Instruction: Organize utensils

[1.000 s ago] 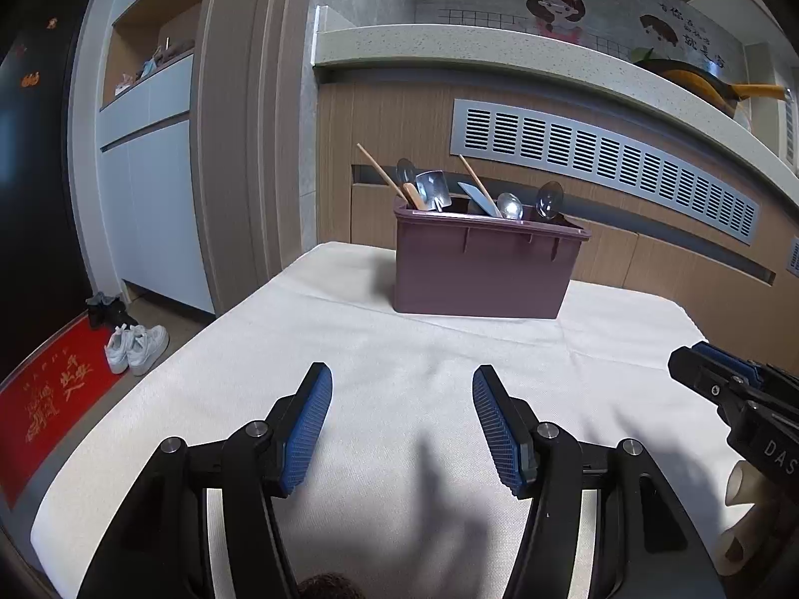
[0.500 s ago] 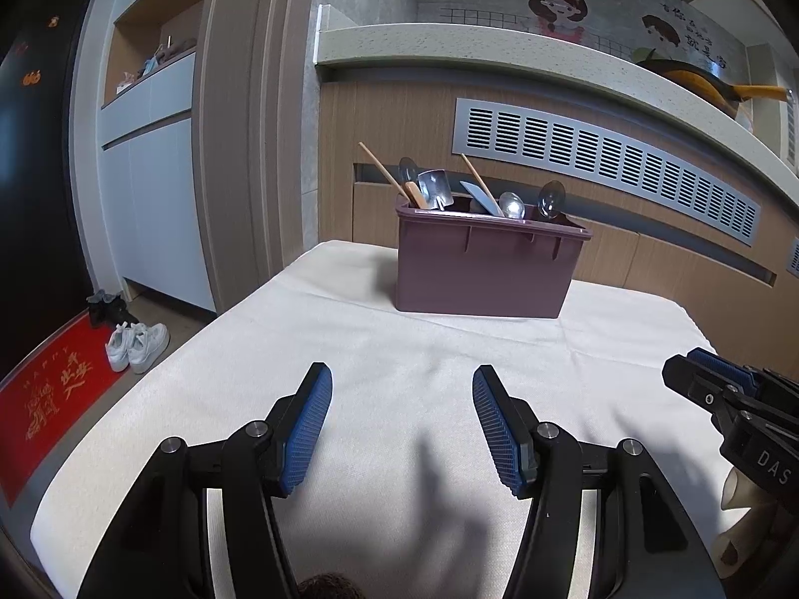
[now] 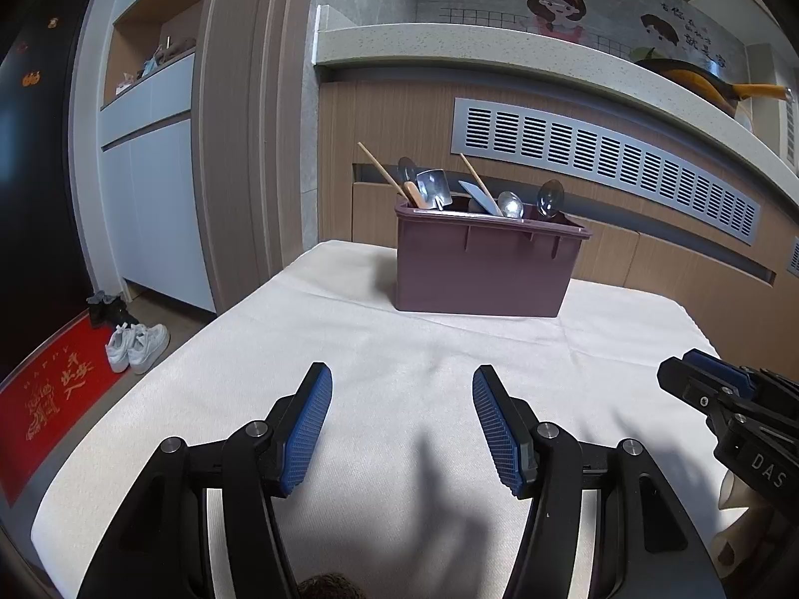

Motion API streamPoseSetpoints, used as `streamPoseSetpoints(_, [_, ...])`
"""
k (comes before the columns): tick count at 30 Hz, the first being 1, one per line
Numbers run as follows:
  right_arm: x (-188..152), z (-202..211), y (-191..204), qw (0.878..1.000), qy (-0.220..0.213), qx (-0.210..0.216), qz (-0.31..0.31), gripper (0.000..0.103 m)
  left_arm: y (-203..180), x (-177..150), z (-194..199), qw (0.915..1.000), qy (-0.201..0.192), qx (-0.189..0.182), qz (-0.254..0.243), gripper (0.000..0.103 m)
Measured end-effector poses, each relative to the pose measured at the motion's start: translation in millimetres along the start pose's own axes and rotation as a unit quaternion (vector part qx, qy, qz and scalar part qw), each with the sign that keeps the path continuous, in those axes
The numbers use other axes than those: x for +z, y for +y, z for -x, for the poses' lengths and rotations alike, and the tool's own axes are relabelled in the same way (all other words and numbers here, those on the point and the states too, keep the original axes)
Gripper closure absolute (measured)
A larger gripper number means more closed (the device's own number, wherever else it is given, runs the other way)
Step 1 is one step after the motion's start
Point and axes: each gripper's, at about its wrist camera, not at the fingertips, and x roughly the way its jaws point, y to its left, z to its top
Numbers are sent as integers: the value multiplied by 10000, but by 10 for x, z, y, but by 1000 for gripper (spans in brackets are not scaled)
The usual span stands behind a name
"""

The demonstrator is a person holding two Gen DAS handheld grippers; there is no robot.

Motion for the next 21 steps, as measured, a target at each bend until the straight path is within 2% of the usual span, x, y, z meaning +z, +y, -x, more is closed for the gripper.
streamPoseSetpoints(21, [-3,-11,-7,10000,33,-17,13,73,-116,-19,17,9996,58,128,-225,44])
